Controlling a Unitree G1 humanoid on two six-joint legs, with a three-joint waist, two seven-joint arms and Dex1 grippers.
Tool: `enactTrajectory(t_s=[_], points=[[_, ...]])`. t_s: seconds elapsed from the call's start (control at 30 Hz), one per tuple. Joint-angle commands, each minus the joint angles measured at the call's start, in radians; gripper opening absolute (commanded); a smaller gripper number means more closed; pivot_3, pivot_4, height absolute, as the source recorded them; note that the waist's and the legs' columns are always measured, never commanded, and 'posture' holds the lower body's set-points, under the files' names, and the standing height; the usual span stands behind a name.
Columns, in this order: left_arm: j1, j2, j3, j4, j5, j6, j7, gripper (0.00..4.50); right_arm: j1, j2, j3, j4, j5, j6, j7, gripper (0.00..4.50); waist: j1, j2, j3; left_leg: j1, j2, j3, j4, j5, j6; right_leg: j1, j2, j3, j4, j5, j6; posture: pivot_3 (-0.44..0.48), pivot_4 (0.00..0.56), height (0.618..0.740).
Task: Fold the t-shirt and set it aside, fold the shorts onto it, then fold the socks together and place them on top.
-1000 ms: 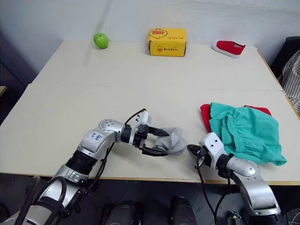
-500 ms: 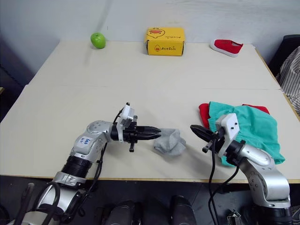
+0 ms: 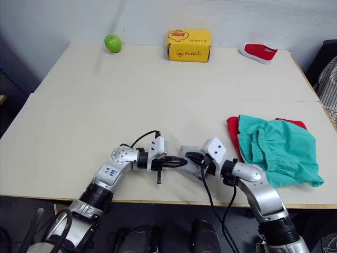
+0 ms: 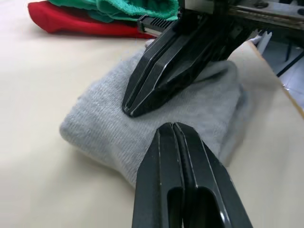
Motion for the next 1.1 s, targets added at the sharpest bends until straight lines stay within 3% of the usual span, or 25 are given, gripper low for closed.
enactTrajectory(t_s=[0.03,0.27,0.53,0.83,1.0,1.1], points=[[0.013,0.031,-0.062,0.037,0.099,-0.032,0.015,0.03,0.002,-0.004,-0.053,0.094,-0.015,-0.077,0.005,0.0,0.001,0.0,0.0,0.0,0.0,0.0,0.0,0.0,0.0,0.0,0.0,0.0,-0.001,0.0,0.0,0.0,0.15,0.74],[-0.009,-0.001,-0.059,0.068,0.104,-0.041,0.043,0.03,-0.025,0.031,-0.12,0.221,0.011,-0.183,0.017,0.0,0.001,0.0,-0.001,0.005,-0.001,0.0,0.0,0.0,0.001,0.004,-0.003,0.0,0.001,0.0,0.0,0.0,0.15,0.74],[-0.06,-0.035,0.026,0.007,0.012,-0.047,0.024,0.03,0.014,0.003,-0.183,-0.046,0.196,-0.053,0.066,0.0,0.001,0.0,-0.001,0.004,-0.001,0.0,0.0,0.0,0.001,0.003,-0.006,-0.001,0.001,0.0,0.0,0.0,0.15,0.74],[-0.082,-0.064,-0.012,0.09,0.06,0.009,0.036,0.03,0.174,-0.043,-0.077,-0.094,0.067,-0.109,0.102,0.0,0.001,0.0,-0.001,-0.001,-0.003,0.0,0.0,0.0,0.002,0.0,-0.005,-0.003,0.001,0.0,0.0,0.0,0.15,0.74],[-0.071,-0.061,-0.026,0.104,0.086,0.063,0.06,0.03,0.289,-0.083,-0.133,-0.151,0.057,-0.158,0.111,0.0,0.004,0.0,-0.001,0.0,-0.003,-0.001,0.0,0.0,0.002,0.001,-0.005,-0.004,-0.002,0.0,0.001,0.0,0.15,0.74],[-0.062,-0.055,-0.025,0.095,0.084,0.062,0.063,0.03,0.336,-0.09,-0.228,-0.224,0.144,-0.119,0.086,0.0,0.004,0.0,-0.001,0.001,-0.003,-0.001,0.0,0.0,0.002,0.002,-0.005,-0.004,-0.001,0.001,0.001,0.0,0.15,0.74]])
